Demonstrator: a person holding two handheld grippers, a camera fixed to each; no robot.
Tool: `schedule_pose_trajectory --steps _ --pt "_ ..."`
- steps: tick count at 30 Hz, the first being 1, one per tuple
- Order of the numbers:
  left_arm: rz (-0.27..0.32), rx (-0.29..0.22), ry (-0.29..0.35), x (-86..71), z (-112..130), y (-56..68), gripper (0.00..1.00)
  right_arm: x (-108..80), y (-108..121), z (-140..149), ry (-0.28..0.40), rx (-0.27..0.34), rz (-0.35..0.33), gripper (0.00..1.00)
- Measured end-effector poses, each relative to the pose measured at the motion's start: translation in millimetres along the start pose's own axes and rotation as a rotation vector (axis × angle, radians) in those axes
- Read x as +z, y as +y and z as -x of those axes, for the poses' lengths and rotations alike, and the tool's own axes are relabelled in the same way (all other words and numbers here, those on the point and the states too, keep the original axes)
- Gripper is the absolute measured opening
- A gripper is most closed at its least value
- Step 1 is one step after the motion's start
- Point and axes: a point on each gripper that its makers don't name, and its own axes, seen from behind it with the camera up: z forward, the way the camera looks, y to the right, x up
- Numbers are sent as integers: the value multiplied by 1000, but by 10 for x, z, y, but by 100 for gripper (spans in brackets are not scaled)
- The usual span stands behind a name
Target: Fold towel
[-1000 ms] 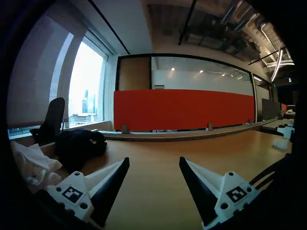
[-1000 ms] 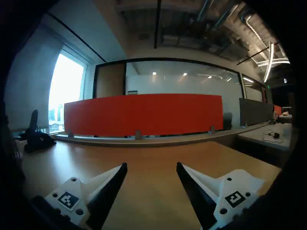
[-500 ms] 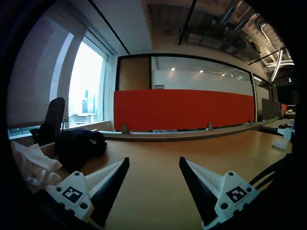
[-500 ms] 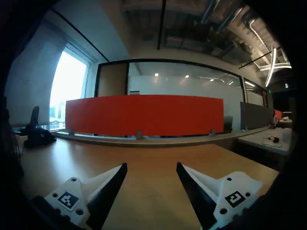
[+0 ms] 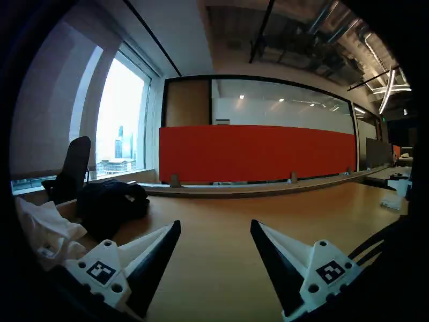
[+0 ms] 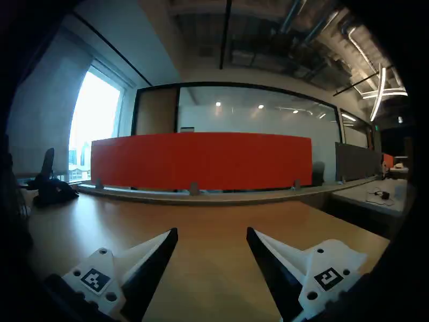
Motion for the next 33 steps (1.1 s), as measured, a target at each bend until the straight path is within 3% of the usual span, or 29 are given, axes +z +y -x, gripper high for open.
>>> schedule_pose_trajectory --steps 33 --pt "0 0 -1 -10 -20 -6 96 -1 -4 -2 0 0 0 99"
